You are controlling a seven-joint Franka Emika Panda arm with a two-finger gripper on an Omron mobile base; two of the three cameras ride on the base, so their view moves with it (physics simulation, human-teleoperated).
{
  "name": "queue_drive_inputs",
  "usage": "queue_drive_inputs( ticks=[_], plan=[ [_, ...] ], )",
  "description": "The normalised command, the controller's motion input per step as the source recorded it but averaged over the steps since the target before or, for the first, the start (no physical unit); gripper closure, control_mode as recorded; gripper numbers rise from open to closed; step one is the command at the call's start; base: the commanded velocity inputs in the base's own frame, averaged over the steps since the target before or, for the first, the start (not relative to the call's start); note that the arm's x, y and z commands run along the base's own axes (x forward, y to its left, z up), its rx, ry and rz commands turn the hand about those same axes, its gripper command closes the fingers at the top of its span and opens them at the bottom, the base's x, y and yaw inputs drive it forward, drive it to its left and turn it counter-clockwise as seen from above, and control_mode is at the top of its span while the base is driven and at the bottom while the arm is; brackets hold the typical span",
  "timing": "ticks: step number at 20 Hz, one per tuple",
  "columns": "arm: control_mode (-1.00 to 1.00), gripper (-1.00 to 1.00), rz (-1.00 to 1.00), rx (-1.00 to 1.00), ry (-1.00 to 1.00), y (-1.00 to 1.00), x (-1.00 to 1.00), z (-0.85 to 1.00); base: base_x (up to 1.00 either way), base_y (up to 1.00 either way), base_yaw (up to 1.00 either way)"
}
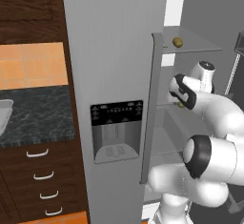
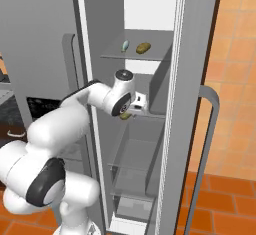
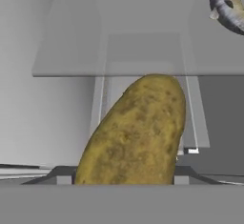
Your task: Place one potato and one fish in each tupperware on the nearby counter, to pack two identical lunches.
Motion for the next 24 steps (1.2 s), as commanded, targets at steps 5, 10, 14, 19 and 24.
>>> queue_drive_inputs(
  ticks=[5,10,14,19,24],
  plan=[
    [-1.0,1.0,0.02,-0.08,0.03,0.42,-0.97,0.4,0.0,0.0,0.0],
    [-1.0,1.0,0.08,-0.09,0.04,0.27,-1.0,0.53,0.0,0.0,0.0],
    [-1.0,1.0,0.1,-0.04,0.01,0.28,-1.0,0.16,0.0,0.0,0.0],
    [-1.0,1.0,0.09,0.0,-0.12,0.33,-1.0,0.13,0.0,0.0,0.0],
    [-1.0,1.0,0.09,0.0,-0.01,0.25,-0.73,0.12,0.0,0.0,0.0]
  ],
)
